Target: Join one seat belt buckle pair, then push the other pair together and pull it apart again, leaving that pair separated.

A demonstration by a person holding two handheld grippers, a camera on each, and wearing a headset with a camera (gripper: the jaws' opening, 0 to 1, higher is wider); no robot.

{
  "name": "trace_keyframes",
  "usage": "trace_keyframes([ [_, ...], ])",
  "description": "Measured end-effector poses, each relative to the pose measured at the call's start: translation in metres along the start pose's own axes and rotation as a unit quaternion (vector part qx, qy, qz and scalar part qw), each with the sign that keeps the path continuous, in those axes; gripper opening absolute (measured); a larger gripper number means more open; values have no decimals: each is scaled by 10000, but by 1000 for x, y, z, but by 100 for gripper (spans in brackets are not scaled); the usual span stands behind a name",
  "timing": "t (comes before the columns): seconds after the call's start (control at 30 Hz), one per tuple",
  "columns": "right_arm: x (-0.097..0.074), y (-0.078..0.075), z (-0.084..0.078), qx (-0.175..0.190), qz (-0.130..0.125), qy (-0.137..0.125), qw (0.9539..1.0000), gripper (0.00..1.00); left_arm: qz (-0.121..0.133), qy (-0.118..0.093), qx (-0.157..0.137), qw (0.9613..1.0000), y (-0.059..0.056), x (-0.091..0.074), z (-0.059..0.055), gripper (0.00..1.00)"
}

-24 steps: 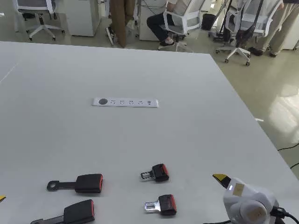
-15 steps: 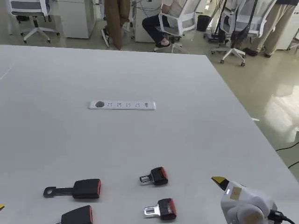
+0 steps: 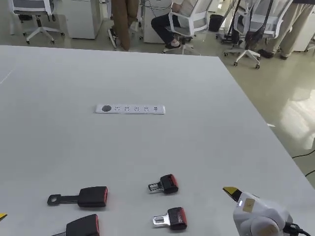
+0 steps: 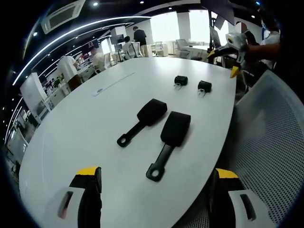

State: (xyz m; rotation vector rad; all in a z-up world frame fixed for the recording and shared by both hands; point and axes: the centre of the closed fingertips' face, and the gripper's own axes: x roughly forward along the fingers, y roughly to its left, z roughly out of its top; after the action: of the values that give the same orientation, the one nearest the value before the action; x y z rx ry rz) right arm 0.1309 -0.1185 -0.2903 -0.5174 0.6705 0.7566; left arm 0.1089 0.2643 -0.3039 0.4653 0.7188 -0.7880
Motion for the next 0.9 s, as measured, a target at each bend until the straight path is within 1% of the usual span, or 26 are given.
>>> trace_keyframes([
  [0.33,-2,-3,-1,125,-44,-25,9999,97,5,1,4,10000,-1,-1,0,98],
  [0.4,-2,-3,-3,248,-21,33,9997,97,12,-14,-16,10000,-1,-1,1,98],
  [0.53,-2,-2,-1,251,-11,15,9997,95,18,3,-5,10000,-1,-1,0,98],
  [0.77,-3,-3,0,274,-25,-9,9996,94,6,-26,-51,10000,-1,-1,1,98],
  [0.83,-2,-2,-2,323,-18,59,9995,93,14,-8,-25,10000,0,-1,1,98],
  [0.9,-2,-2,-2,304,-16,64,9995,93,15,27,5,10000,0,-2,0,98],
])
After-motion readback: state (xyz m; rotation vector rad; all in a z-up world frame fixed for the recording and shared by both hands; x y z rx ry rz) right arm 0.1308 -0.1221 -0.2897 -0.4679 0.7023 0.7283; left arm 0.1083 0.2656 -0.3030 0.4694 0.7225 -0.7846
